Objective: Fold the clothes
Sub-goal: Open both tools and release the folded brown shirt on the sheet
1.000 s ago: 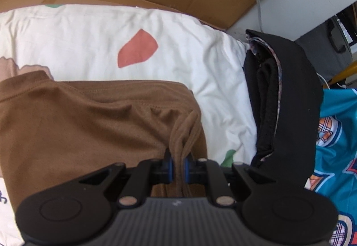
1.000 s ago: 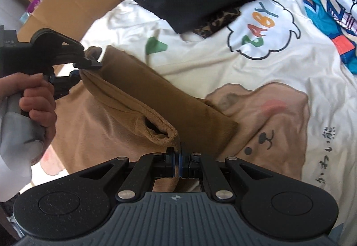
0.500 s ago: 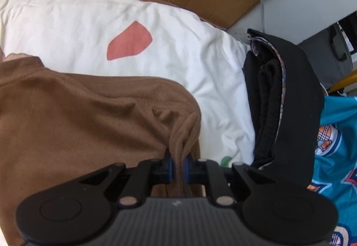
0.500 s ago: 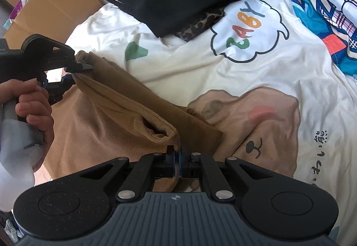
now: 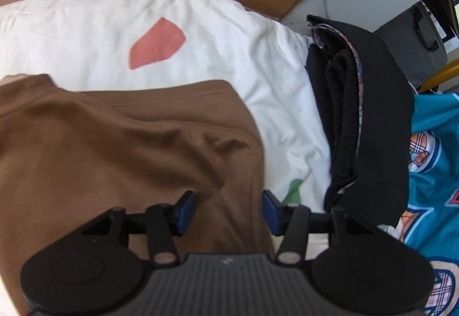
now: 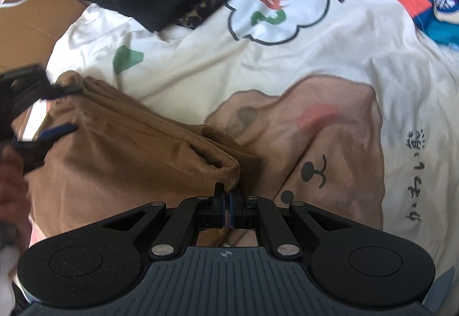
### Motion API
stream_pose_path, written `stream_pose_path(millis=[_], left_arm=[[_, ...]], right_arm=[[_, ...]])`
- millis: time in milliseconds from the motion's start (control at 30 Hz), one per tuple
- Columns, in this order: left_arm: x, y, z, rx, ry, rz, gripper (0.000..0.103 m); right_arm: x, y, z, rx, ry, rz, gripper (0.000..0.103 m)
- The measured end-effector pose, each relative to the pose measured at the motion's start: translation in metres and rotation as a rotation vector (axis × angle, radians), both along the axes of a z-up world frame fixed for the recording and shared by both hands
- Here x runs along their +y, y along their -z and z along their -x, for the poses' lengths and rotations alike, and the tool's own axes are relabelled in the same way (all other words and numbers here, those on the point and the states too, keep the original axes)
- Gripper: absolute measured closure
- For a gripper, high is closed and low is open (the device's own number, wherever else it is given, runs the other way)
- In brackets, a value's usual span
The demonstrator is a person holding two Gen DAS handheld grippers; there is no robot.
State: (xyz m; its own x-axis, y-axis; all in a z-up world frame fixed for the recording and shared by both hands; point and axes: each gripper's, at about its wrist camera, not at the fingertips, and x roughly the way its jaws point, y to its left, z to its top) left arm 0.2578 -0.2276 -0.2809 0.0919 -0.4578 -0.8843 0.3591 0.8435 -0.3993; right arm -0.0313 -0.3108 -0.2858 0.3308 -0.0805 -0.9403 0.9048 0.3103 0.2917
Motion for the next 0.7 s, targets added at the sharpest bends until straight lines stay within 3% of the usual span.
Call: stream_pose_path(millis=[200, 267, 300, 333, 533, 700], left_arm=[[0.029, -0.014, 0.004, -0.012, -0.005, -0.034, 0.049], [0.034, -0.024, 0.008, -0.032, 0.001, -0.052, 0.048], [0.037, -0.03, 0.011, -0.042, 0.002, -0.055, 0.048], [0.04, -0.037, 0.014, -0.05, 0.001, -0.05, 0.048], [0.059, -0.087, 0.037, -0.09, -0.022, -0.018, 0.043], [0.076, -0.128, 0.057, -0.13, -0.033, -0.036, 0.037]], right_arm=[[-0.008, -0.004, 0.003, 0.049, 0.035, 0.005, 0.095], [-0.005, -0.016, -0.001, 0.052, -0.005, 0.052, 0.082], [-0.003, -0.022, -0.002, 0.05, -0.023, 0.07, 0.066], [-0.002, -0.027, -0.003, 0.037, -0.034, 0.078, 0.062], [0.004, -0.062, -0.005, -0.063, -0.094, 0.083, 0.062], [0.011, -0.102, -0.014, -0.14, -0.221, 0.064, 0.059]])
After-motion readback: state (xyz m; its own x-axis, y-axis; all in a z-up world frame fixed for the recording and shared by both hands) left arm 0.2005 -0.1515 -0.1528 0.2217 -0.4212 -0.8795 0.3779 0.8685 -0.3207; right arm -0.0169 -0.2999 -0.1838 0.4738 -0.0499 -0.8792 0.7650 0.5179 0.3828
